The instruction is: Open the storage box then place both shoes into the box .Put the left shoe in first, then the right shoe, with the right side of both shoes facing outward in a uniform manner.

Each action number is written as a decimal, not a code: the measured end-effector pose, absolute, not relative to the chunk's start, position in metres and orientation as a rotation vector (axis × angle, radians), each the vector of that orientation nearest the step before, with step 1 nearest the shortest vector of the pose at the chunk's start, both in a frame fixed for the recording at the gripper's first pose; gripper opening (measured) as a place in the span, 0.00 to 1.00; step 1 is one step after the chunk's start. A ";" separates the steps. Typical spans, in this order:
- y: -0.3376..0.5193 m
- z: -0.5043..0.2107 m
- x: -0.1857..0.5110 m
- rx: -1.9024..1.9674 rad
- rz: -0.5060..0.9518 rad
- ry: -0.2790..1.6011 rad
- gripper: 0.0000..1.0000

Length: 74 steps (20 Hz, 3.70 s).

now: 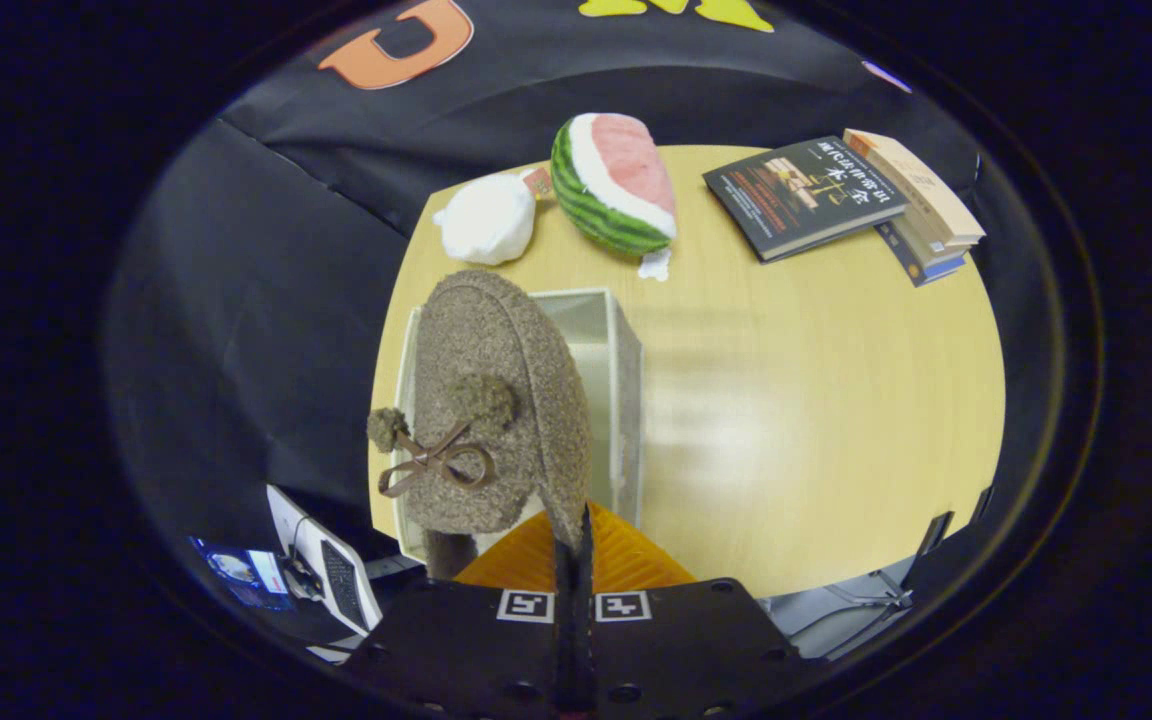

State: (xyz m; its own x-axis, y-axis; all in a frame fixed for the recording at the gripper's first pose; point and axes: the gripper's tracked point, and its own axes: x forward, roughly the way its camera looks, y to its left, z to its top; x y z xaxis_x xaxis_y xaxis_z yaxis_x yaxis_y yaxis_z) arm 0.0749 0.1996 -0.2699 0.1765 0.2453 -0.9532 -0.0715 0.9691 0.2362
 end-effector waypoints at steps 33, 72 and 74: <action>0.183 -0.245 0.066 -0.011 0.100 1.029 0.61; 0.044 0.043 -0.012 0.000 0.097 0.114 0.95; 0.046 0.045 -0.011 0.001 0.096 0.109 0.96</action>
State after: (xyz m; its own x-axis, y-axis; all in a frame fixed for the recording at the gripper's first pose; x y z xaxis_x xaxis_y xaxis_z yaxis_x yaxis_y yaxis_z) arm -0.0112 0.0455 0.0446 0.9894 0.0957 -0.1089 -0.0956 0.9954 0.0059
